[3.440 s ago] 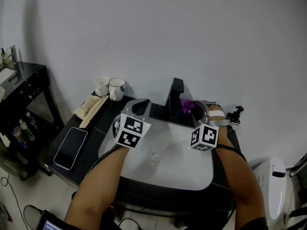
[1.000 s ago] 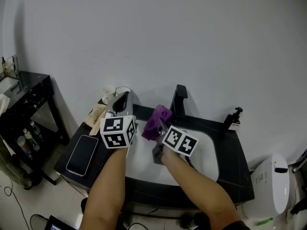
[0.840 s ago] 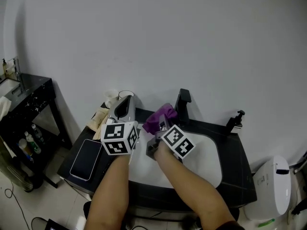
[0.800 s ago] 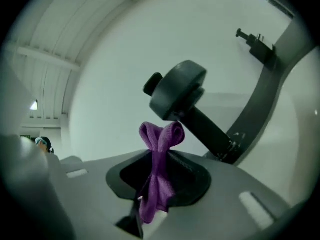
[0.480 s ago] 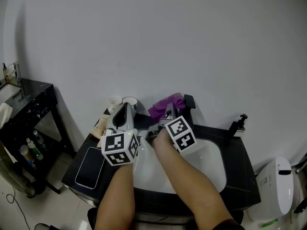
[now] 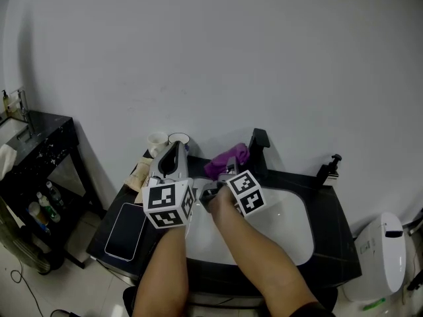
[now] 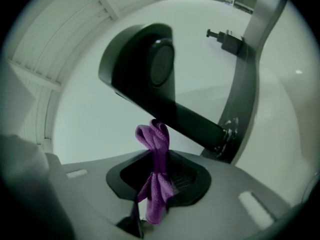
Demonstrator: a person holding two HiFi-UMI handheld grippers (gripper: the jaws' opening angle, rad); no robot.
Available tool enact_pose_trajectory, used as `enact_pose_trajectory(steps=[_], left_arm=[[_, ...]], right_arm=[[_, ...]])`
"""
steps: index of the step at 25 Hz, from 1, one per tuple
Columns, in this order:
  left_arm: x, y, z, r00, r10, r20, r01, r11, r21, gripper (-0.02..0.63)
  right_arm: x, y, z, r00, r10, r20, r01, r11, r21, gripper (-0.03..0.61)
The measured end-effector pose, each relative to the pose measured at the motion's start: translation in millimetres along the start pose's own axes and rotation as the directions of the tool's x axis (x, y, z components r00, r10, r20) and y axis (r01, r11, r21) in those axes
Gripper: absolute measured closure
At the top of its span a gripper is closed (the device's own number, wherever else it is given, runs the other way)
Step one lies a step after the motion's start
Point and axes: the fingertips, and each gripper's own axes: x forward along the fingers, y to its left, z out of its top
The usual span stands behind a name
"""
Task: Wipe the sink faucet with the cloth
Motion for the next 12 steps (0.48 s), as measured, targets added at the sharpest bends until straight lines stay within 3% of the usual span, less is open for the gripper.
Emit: enact_pose_trajectory(steps=[12], left_arm=[[4,-14,-11,0.998,-0.035,-0.046,0.038,0.997,0.069,0.597]], right_arm=[[-17,-34,-25,0.998,-0.045,-0.048,0.053,0.983,0.174,0.492]])
